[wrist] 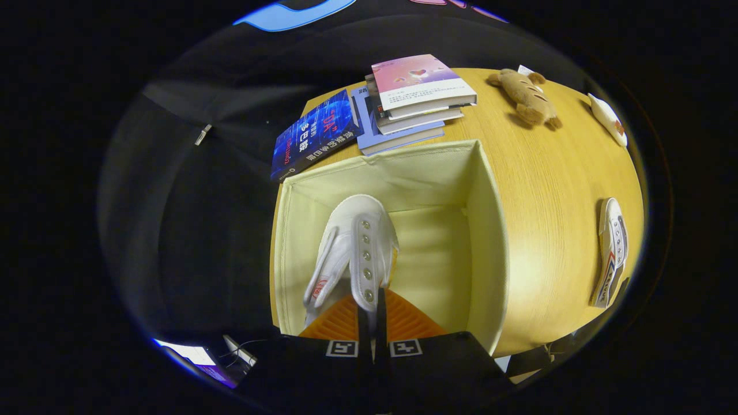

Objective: Open the storage box then place both shoes into the box .Put the left shoe in first, then the right shoe, with the right side of both shoes facing outward in a uniform manner.

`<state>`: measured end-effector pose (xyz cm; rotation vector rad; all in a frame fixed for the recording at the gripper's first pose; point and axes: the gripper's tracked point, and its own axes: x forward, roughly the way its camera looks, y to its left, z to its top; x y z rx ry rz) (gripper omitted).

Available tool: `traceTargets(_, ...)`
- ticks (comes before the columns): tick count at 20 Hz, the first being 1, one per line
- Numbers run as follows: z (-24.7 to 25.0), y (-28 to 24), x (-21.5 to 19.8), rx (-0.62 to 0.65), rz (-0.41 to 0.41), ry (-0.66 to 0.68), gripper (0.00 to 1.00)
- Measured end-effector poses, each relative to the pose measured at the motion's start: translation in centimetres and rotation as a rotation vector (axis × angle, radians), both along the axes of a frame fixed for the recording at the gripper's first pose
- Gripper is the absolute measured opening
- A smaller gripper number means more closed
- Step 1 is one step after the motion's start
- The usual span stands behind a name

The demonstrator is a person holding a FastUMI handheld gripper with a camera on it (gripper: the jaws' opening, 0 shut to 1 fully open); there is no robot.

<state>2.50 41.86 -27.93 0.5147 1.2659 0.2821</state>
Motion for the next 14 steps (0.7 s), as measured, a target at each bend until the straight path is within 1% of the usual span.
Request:
traceTargets(1, 0.0, 0.4, -0.2, 0.023, 0.004, 0.007, 0.07)
traceTargets(2, 0.2, 1.0, -0.4, 0.051, 0.010, 0.013, 0.13)
traceTargets(3, 0.7, 1.6, -0.4, 0.079, 0.019, 0.010, 0.17)
traceTargets(5, 1.5, 1.8, 0.0, 0.090, 0.034, -0.018, 0.20)
traceTargets(6, 1.8, 1.9, -0.2, 0.091, 0.048, -0.031, 0.28)
traceTargets(11, 3.4, 1.7, -1.2, 0.118, 0.095, -0.073, 0.62)
traceTargets(14, 5.0, 0.4, -1.9, 0.145, 0.118, -0.119, 0.87)
